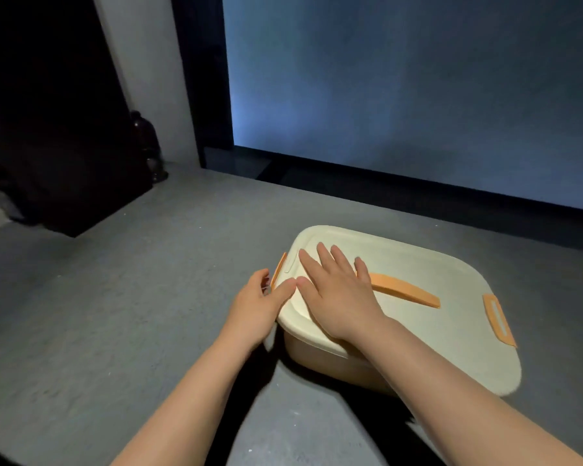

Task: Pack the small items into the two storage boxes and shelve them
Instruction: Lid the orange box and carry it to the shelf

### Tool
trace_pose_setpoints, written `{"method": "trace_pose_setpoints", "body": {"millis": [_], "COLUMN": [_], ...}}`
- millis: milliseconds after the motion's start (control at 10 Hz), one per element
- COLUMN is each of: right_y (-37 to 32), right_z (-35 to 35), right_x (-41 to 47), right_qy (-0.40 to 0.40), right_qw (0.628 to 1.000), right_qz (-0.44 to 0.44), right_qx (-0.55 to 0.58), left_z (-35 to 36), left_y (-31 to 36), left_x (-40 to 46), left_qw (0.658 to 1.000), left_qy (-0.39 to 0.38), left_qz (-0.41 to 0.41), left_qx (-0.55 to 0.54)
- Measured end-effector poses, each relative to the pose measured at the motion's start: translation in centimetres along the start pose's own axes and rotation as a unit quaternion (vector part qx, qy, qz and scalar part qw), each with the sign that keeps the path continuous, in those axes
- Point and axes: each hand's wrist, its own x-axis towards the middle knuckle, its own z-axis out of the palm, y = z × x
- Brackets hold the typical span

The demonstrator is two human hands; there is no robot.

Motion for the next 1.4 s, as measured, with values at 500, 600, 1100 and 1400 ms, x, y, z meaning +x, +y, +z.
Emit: {"method": "trace_pose_setpoints", "body": {"millis": [500,600,1100,1400], "right_y": [-0.3,-0.3,0.2,10.3], "right_z": [0.3,0.4,0.4,-1.1], "right_x": [-0.1,-0.1,-0.8,-9.4], "right_qy": [-0.016,-0.013,0.076,0.180], "right_qw": [0.998,0.998,0.995,0.970], "right_qz": [0.010,0.011,0.003,0.156], "right_qx": [-0.060,-0.061,0.068,0.038], "left_z": [0.7,1.1,1.4,2.2], "left_y": [-0.2,-0.3,-0.3,1.0], "left_x": [0.4,0.4,-0.3,2.3], "left_qw": [0.964,0.972,0.978,0.948], "left_qy": [-0.021,0.001,0.053,0.004], "left_qz": [-0.060,-0.025,0.142,0.161], "left_qx": [-0.257,-0.235,0.144,0.275]}}
